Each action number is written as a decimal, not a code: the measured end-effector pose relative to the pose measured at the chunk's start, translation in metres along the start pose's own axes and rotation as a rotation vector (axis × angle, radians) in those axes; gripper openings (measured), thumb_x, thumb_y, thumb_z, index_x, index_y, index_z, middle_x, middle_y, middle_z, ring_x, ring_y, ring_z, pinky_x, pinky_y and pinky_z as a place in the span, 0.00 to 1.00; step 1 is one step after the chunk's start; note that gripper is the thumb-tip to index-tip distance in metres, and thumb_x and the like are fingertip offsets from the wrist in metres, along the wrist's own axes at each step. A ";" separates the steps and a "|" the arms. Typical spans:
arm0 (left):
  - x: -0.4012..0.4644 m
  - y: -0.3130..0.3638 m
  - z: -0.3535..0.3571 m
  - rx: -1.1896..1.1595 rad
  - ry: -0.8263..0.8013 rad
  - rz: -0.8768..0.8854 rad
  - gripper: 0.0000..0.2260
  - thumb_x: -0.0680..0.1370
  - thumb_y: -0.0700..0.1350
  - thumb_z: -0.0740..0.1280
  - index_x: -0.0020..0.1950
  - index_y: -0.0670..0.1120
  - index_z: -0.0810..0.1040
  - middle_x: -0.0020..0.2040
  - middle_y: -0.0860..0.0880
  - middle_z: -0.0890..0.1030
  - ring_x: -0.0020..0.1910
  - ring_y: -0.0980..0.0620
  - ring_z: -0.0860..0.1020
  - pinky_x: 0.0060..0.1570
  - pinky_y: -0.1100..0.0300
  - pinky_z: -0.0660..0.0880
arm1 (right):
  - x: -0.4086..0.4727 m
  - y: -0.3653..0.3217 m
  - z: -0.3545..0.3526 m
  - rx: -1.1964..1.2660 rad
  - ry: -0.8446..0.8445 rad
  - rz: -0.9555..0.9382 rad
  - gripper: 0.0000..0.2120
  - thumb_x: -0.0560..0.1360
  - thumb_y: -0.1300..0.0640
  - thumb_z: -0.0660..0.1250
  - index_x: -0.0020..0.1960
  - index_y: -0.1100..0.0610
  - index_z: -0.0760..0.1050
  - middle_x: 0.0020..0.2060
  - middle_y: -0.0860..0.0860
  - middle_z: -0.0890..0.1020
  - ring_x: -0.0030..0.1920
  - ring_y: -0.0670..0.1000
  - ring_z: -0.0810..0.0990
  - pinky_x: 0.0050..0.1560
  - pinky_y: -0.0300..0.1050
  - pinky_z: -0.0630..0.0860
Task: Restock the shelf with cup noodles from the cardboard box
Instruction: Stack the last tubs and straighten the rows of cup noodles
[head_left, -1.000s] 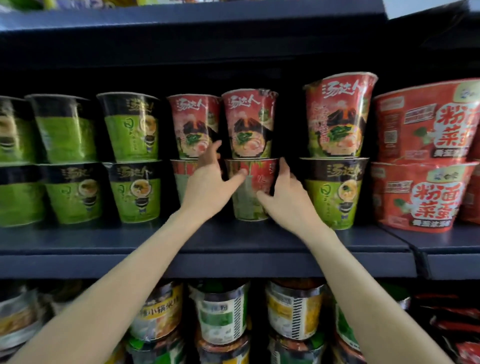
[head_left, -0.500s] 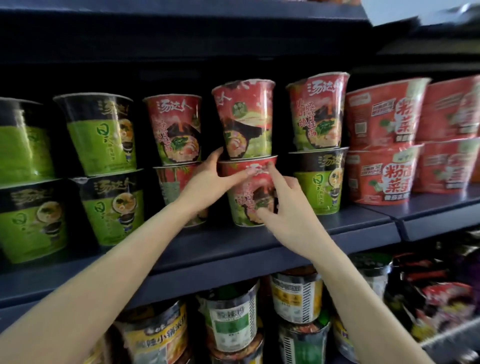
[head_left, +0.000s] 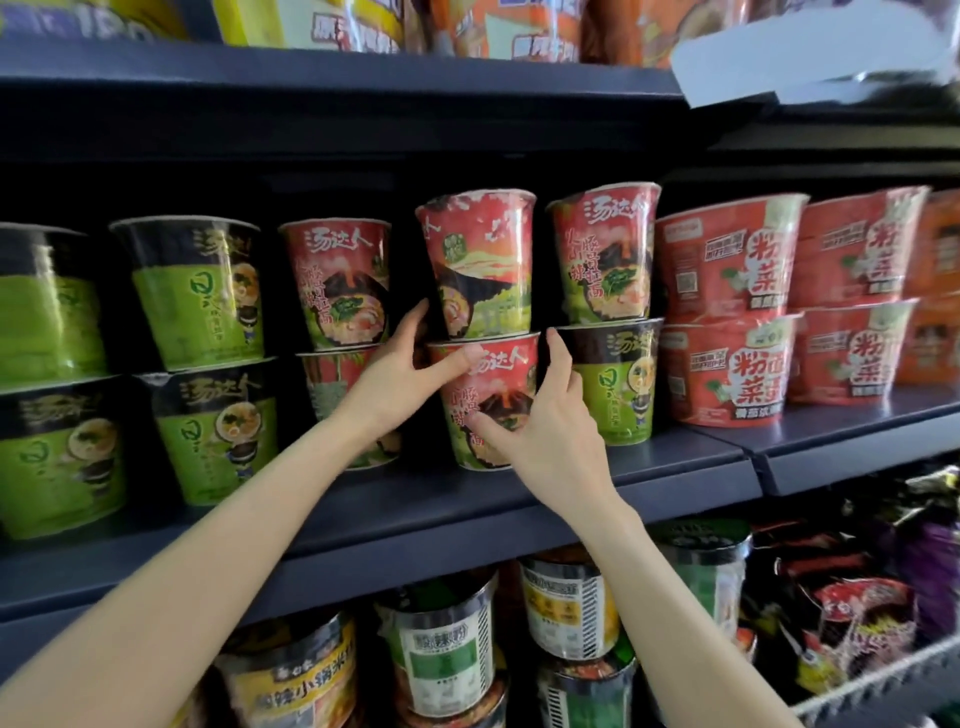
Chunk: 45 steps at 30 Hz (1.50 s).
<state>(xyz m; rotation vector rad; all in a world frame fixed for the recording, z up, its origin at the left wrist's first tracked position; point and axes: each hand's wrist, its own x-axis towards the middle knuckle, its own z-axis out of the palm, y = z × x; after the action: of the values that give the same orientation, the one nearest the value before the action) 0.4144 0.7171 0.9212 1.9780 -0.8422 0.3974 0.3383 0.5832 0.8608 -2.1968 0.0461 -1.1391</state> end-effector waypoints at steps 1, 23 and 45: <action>0.000 0.004 -0.004 -0.044 0.032 0.015 0.45 0.66 0.70 0.67 0.76 0.56 0.52 0.74 0.54 0.64 0.70 0.56 0.65 0.67 0.58 0.63 | 0.002 0.000 0.002 -0.007 -0.010 0.005 0.50 0.70 0.39 0.70 0.76 0.50 0.38 0.67 0.56 0.67 0.59 0.59 0.75 0.51 0.52 0.75; 0.036 0.036 0.020 -0.019 0.367 -0.150 0.53 0.54 0.70 0.73 0.74 0.53 0.57 0.67 0.47 0.65 0.67 0.46 0.66 0.66 0.44 0.67 | 0.009 0.005 0.014 -0.146 0.048 -0.029 0.52 0.69 0.42 0.70 0.76 0.49 0.35 0.61 0.56 0.71 0.58 0.59 0.76 0.55 0.55 0.71; 0.027 0.022 0.007 -0.311 0.177 -0.025 0.29 0.71 0.49 0.73 0.69 0.48 0.67 0.58 0.53 0.76 0.54 0.59 0.76 0.45 0.69 0.72 | 0.012 0.007 0.004 -0.107 0.021 0.013 0.49 0.69 0.41 0.71 0.76 0.55 0.44 0.64 0.52 0.74 0.60 0.54 0.76 0.59 0.51 0.69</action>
<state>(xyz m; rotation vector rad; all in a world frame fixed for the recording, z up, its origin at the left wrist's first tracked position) 0.4179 0.6928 0.9467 1.6390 -0.7186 0.3950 0.3509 0.5758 0.8635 -2.2748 0.1333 -1.1776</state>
